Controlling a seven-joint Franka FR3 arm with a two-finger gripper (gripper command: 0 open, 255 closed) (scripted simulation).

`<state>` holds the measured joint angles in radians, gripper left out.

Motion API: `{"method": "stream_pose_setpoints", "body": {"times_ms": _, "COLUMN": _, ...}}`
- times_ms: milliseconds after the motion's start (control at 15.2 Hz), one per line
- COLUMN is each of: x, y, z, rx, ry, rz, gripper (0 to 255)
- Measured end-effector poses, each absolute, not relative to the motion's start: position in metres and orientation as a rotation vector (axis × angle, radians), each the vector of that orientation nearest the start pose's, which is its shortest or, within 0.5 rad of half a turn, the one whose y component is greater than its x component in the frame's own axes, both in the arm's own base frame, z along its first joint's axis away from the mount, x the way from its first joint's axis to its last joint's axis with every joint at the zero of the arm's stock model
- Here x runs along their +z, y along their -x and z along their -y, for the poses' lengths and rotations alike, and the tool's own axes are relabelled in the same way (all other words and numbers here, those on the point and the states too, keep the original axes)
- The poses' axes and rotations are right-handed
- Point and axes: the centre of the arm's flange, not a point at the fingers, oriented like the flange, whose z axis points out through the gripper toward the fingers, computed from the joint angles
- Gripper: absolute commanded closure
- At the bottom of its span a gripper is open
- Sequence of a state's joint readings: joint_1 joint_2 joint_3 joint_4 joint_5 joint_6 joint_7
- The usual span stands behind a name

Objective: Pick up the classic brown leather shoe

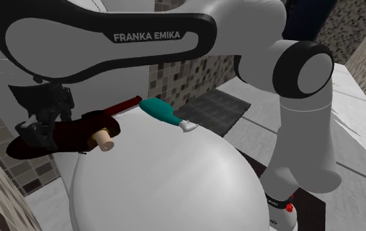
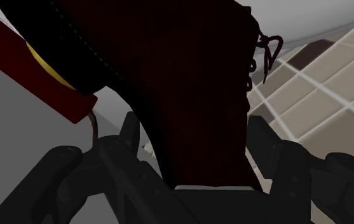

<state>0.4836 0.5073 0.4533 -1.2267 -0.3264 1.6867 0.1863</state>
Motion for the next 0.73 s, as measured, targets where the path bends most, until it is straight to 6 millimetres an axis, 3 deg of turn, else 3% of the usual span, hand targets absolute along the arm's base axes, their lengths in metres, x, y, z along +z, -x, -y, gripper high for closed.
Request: {"method": "stream_pose_setpoints", "body": {"times_ms": 726, "x": 0.559, "y": -0.491, "z": -0.495, "rx": -0.092, "ry": 3.016, "rz": 1.167, "gripper": 255}}
